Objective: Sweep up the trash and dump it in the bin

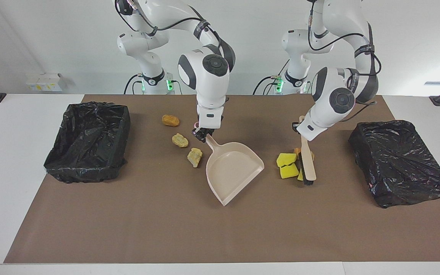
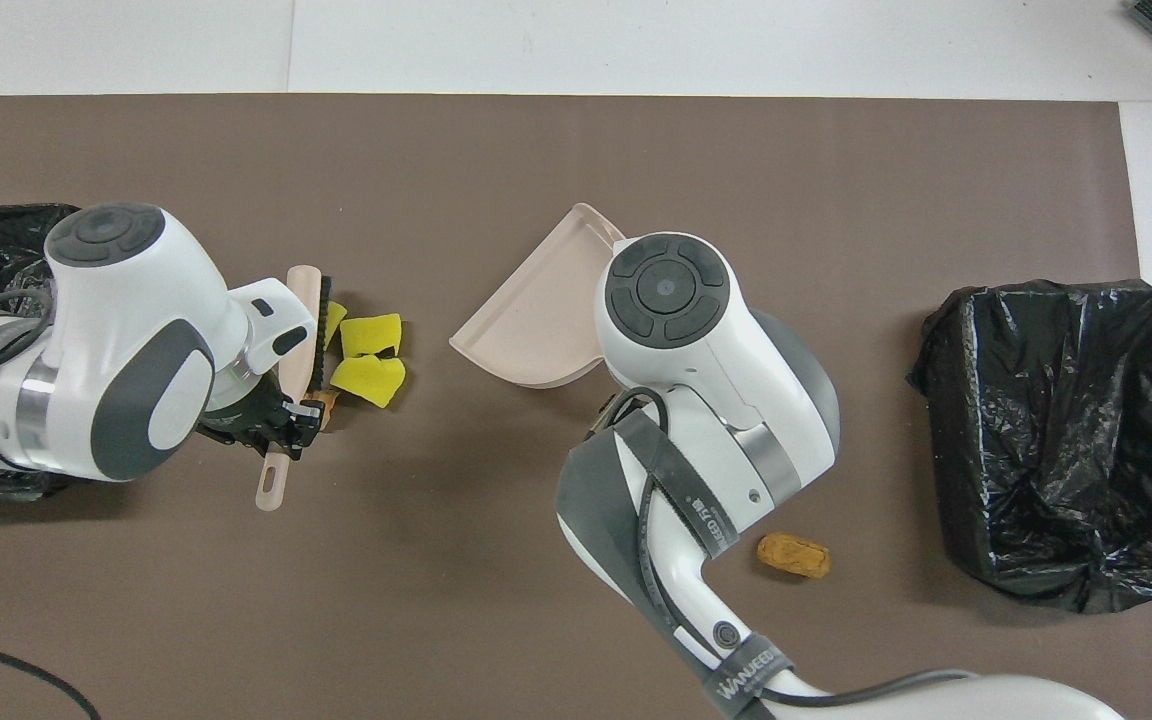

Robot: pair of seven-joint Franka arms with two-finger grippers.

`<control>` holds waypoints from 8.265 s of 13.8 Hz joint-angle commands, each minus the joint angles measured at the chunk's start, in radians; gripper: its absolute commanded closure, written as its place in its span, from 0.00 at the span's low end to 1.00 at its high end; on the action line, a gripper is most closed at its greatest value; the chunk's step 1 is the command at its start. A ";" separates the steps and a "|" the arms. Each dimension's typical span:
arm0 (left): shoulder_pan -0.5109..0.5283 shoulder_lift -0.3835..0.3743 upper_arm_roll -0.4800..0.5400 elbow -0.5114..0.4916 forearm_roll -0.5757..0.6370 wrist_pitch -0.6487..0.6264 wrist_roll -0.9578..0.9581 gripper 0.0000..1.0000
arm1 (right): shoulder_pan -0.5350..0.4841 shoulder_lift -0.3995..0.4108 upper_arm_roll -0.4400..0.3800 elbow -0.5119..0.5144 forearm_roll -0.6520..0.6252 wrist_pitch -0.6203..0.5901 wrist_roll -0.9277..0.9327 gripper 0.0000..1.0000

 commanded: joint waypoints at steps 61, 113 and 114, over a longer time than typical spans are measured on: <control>-0.170 -0.065 0.032 -0.158 -0.059 0.044 0.030 1.00 | -0.009 0.053 0.009 -0.171 -0.115 0.216 -0.560 1.00; -0.330 -0.028 0.036 -0.141 -0.372 0.202 -0.200 1.00 | -0.001 0.025 0.012 -0.205 -0.187 0.282 -0.469 1.00; -0.327 -0.033 0.039 -0.141 -0.362 0.184 -0.203 1.00 | -0.009 0.021 0.012 -0.202 -0.185 0.279 -0.475 1.00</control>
